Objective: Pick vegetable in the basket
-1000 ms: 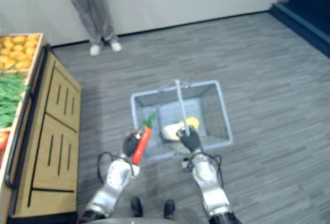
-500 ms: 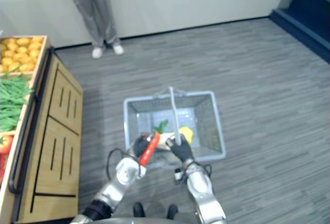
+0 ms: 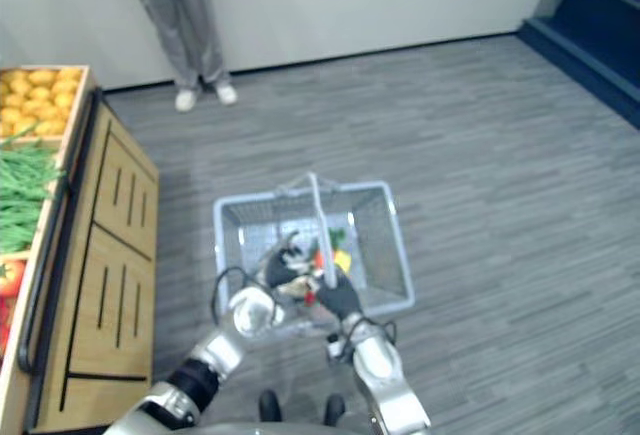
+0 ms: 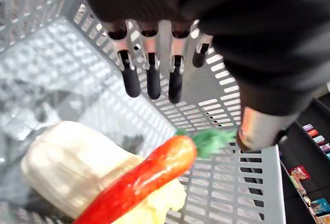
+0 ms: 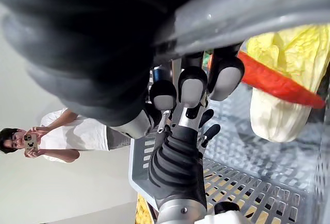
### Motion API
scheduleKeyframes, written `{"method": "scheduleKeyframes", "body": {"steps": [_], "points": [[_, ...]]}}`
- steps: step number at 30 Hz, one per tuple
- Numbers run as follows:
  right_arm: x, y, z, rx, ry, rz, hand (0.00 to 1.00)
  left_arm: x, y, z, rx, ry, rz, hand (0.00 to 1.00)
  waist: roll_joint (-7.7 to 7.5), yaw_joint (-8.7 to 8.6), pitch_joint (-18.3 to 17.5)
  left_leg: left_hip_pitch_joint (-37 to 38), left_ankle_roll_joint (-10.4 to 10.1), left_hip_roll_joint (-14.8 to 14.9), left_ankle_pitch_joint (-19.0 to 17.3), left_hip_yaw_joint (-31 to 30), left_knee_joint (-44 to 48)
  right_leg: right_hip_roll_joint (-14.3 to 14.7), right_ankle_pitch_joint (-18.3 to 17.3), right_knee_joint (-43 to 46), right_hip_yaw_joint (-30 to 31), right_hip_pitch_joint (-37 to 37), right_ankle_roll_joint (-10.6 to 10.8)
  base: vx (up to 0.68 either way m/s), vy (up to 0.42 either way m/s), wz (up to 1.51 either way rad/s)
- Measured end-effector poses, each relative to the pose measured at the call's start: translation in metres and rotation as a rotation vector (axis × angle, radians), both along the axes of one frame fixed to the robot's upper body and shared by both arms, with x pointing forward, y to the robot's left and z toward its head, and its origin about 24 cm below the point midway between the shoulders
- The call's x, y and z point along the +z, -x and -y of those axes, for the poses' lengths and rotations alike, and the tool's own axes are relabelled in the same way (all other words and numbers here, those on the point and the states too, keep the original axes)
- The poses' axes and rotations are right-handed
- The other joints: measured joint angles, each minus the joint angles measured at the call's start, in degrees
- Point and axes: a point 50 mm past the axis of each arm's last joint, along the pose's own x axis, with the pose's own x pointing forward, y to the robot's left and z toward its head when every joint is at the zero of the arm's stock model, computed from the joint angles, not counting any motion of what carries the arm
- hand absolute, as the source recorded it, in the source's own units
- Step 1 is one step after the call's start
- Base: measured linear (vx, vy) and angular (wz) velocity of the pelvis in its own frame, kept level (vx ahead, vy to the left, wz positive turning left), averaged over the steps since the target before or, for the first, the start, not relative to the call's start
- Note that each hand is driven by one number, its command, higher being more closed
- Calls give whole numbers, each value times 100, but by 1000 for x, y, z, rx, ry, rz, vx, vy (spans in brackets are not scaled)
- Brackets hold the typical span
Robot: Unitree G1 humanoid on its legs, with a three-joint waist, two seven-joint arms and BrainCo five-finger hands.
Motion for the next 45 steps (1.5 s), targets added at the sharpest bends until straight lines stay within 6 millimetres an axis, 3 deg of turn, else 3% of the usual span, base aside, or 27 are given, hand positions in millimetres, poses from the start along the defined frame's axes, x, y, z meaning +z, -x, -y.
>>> {"method": "scheduleKeyframes", "body": {"steps": [8,12,16,20,26,29,33,35,38,45], "points": [[-3,2,10,-57,6,-15,100,0,-5,-17,80,2,-1,0,1,-95,-53,13,18,-14,17,-39,0,-12,3,-8,-40,34,3,3,2,1],[-20,2,22,-151,26,-83,100,10,-5,-23,103,41,48,0,-2,-114,-58,167,-4,-24,61,-98,-87,-9,4,-4,-118,164,11,-8,2,7],[-48,5,55,-353,65,-211,100,16,3,-50,230,105,87,0,16,-105,-61,173,-17,-24,73,-124,-98,-12,-1,2,-145,177,18,-31,8,6],[-76,24,105,-622,128,-361,100,1,26,-102,447,166,29,0,98,-94,-84,170,-32,-33,63,-165,-126,-23,-20,4,-208,186,47,2,12,5],[-104,47,148,-879,163,-537,100,-7,45,-133,650,344,17,0,147,-82,-114,167,0,-60,94,-303,-139,-45,-24,-1,-346,219,48,23,14,12],[-110,57,159,-938,181,-591,100,-29,59,-149,753,353,-76,0,196,-93,-145,180,5,-73,99,-324,-140,-57,-24,-1,-383,255,49,24,12,3],[-118,70,168,-959,206,-667,100,-76,98,-165,884,294,-326,0,206,-105,-152,282,4,-86,97,-310,-144,-70,-49,-5,-373,326,86,14,11,-1],[-122,73,167,-949,212,-700,100,-99,128,-170,950,284,-496,0,204,-103,-151,291,-18,-90,83,-297,-144,-77,-50,0,-365,325,87,-5,17,0],[-126,75,166,-947,201,-730,100,-113,156,-171,993,318,-622,0,190,-99,-145,342,-41,-93,64,-266,-144,-82,-52,0,-326,362,91,-1,28,-5],[-134,80,163,-921,166,-779,100,-121,175,-173,982,349,-722,0,187,-92,-146,379,-53,-97,42,-220,-145,-96,-123,0,-294,381,105,-1,4,0]]}}
